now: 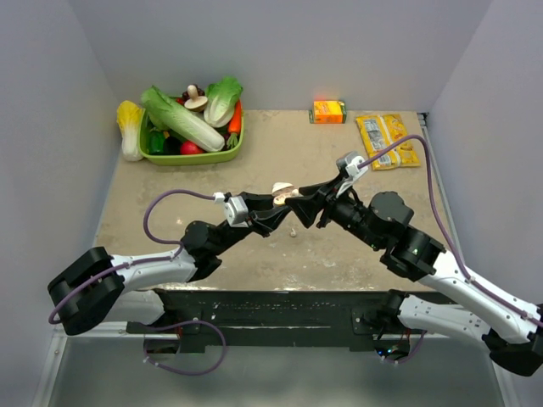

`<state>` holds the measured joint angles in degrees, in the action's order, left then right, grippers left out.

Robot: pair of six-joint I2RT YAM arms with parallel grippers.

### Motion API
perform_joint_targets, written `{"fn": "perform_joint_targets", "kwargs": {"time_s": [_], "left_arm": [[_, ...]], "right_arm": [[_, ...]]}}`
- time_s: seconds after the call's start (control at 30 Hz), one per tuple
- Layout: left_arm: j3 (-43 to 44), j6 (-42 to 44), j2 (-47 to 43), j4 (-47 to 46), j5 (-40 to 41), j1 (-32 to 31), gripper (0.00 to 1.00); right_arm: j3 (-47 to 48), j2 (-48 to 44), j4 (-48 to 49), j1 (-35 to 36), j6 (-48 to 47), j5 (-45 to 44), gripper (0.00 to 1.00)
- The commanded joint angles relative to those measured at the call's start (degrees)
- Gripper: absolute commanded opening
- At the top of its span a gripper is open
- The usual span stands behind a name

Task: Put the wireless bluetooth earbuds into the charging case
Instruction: Place the earbud in the charging case.

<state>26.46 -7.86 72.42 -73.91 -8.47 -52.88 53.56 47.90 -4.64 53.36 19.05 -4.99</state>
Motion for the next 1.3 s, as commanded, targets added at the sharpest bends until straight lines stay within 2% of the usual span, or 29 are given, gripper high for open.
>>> {"fn": "perform_joint_targets", "kwargs": {"time_s": [0.0,0.13,1.27], "left_arm": [[0.62,1.09,-0.44,-18.73,0.91,0.15,0.00],[0.44,1.27,-0.70,-18.73,1.35,0.15,0.00],[1.58,1.18,0.96,-18.90,1.44,0.15,0.00]], "right_arm": [[2.25,-1.31,2.10,0.34,0.99,-1.68,0.55],[2.51,-1.41,1.05,0.34,1.43,-2.83,0.56],[2.87,1.41,3.06,0.51,5.91,4.29,0.57]]}}
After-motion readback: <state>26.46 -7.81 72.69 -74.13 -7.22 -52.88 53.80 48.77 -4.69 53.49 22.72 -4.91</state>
